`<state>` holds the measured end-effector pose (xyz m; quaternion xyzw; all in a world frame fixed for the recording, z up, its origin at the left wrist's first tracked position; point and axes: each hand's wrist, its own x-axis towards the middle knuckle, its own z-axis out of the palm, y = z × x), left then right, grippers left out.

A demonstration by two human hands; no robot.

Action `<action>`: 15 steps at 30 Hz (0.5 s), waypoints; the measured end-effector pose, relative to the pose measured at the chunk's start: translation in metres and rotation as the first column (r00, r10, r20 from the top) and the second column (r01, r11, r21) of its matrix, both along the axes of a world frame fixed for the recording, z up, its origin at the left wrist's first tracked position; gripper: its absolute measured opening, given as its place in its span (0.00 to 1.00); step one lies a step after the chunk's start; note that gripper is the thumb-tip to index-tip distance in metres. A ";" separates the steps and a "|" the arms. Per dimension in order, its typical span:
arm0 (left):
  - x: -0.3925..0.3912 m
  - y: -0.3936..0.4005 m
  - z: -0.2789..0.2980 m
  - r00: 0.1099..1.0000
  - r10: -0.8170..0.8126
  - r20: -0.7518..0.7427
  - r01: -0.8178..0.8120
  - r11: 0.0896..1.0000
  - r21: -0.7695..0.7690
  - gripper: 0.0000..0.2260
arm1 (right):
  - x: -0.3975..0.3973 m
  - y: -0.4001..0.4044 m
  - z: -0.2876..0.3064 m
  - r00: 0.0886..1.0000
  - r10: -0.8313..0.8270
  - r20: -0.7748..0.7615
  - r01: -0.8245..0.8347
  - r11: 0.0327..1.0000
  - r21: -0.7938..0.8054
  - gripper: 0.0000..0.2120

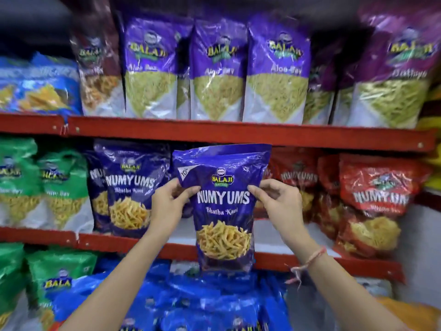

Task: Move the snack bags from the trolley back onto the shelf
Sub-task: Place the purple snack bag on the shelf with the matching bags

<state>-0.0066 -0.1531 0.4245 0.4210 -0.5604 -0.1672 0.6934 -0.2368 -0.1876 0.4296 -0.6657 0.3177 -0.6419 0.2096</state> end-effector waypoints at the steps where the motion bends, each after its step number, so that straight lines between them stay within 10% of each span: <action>1: 0.000 -0.010 0.005 1.000 0.004 -0.009 -0.004 1.000 0.007 0.04 | 0.002 -0.010 0.007 1.000 -0.009 -0.002 0.009 1.000 0.006 0.05; 15: 0.010 -0.142 -0.004 0.982 0.184 -0.049 -0.183 0.982 0.039 0.15 | 0.037 -0.143 -0.009 0.993 -0.068 0.098 0.055 0.989 0.134 0.14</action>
